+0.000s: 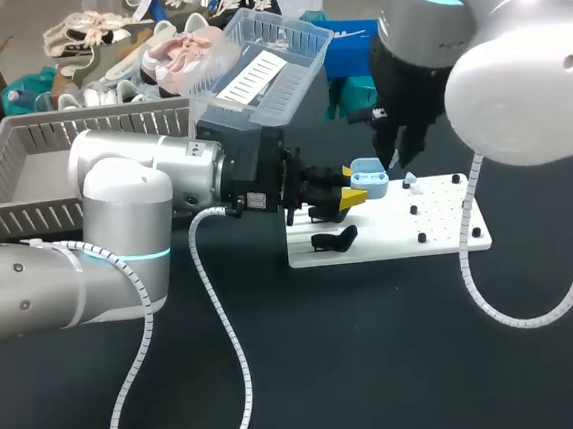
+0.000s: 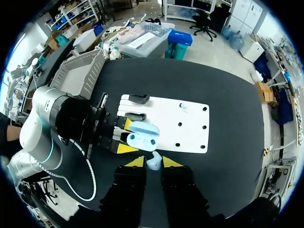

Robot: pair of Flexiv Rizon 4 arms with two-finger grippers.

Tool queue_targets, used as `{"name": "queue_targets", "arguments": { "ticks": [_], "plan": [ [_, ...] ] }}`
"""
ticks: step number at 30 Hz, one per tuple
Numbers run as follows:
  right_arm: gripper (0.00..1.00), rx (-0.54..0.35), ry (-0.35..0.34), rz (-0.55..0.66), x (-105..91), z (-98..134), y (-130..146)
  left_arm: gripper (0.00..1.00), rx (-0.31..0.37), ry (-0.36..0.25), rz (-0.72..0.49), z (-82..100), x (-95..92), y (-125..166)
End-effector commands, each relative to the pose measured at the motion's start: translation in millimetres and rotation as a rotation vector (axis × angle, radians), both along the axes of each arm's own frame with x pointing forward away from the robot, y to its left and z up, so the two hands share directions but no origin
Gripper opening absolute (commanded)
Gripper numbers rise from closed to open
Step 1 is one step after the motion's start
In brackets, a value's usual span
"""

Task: Pick up each earbud case from the left stands, insert the matching earbuds, close the lid, and place the case in the box.

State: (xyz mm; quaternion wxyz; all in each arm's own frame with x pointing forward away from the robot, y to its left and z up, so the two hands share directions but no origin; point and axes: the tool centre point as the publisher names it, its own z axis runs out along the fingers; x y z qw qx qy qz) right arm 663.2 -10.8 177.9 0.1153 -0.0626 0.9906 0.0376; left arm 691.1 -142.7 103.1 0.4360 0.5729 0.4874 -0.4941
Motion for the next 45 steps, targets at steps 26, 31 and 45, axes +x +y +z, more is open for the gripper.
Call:
{"name": "queue_targets", "arguments": {
  "ticks": [26, 31, 45],
  "plan": [
    [0.00, -0.034, 0.074, -0.232, 11.8, 11.8, 18.7, 0.00, 0.001, -0.001, 0.002, 0.1, -0.3, -0.2],
    [0.00, -0.047, 0.095, -0.221, 9.4, 8.3, 19.0, 0.00, 0.001, -0.001, 0.002, 0.1, -0.3, -0.2],
    [0.00, -0.070, 0.123, -0.212, 8.9, -4.6, 13.2, 0.00, 0.001, -0.001, 0.002, 0.1, -0.3, -0.2]
  ]
}}
